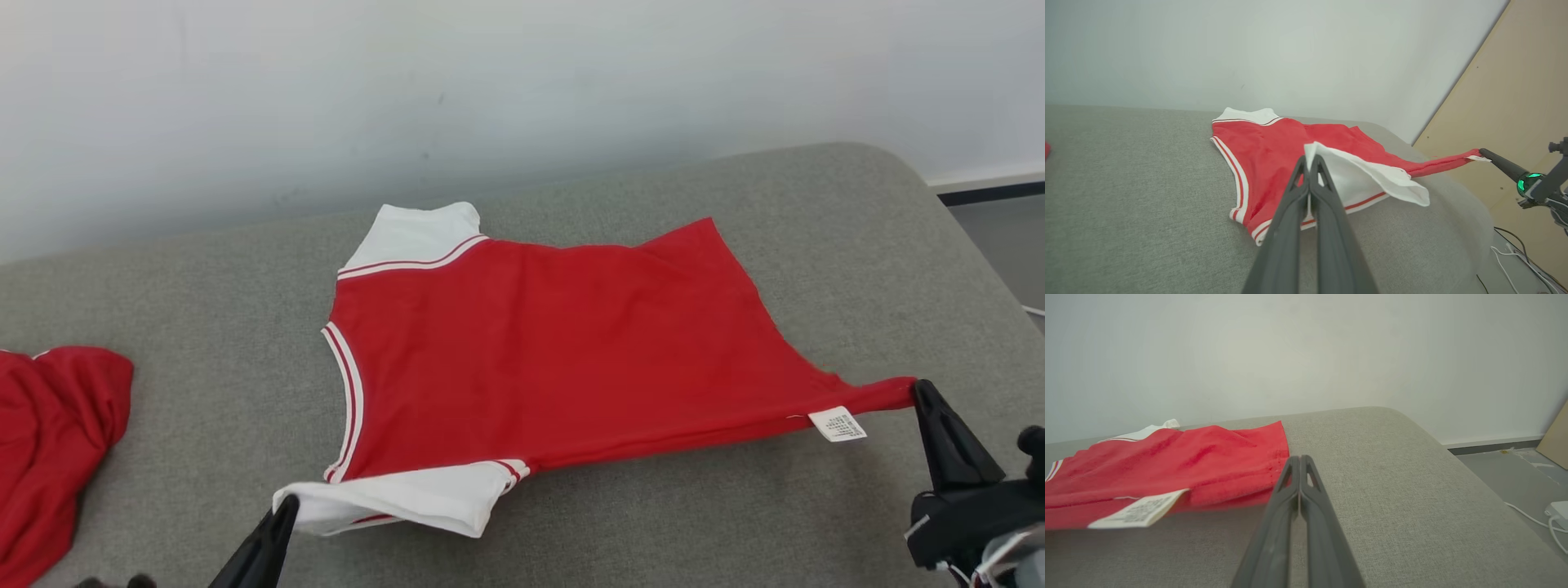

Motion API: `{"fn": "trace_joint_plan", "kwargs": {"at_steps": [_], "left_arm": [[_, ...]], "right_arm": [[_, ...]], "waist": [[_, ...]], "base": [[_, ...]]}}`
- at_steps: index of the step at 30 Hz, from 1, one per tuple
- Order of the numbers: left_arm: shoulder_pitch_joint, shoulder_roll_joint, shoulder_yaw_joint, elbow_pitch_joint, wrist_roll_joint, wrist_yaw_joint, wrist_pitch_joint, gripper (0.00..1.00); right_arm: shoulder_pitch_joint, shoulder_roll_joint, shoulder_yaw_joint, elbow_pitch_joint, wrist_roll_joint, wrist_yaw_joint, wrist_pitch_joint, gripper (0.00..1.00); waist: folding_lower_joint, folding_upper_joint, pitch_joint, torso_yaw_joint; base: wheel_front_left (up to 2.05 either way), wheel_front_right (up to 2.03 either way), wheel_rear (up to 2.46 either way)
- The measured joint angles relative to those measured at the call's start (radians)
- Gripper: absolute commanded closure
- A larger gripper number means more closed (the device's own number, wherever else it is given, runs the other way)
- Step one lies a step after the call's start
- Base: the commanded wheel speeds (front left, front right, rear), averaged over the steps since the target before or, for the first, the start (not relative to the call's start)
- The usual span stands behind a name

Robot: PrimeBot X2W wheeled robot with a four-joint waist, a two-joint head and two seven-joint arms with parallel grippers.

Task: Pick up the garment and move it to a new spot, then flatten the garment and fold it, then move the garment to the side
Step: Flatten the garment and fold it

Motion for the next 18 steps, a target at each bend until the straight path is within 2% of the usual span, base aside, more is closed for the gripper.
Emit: {"fn": "trace_joint_plan", "kwargs": {"at_steps": [10, 18], "left_arm": [[-0.205, -0.060, -0.028, 0.156, -0.006, -0.040, -0.007, 1.00], [-0.358, -0.073, -0.029, 0.294, 0.043, -0.072, -0.056, 1.00]], "right_arm": [[-0.181, 0.063, 0.045, 0.193, -0.044, 0.000, 0.000, 1.00], [-0.288, 0.113, -0.010, 0.266, -0.112, 0.000, 0.000, 1.00]], "waist": [[0.0003, 0.0002, 0.070, 0.006], [0.0004, 0.0003, 0.138, 0.015]], "base": [[0.00, 0.00, 0.00], [0.00, 0.00, 0.00]]}}
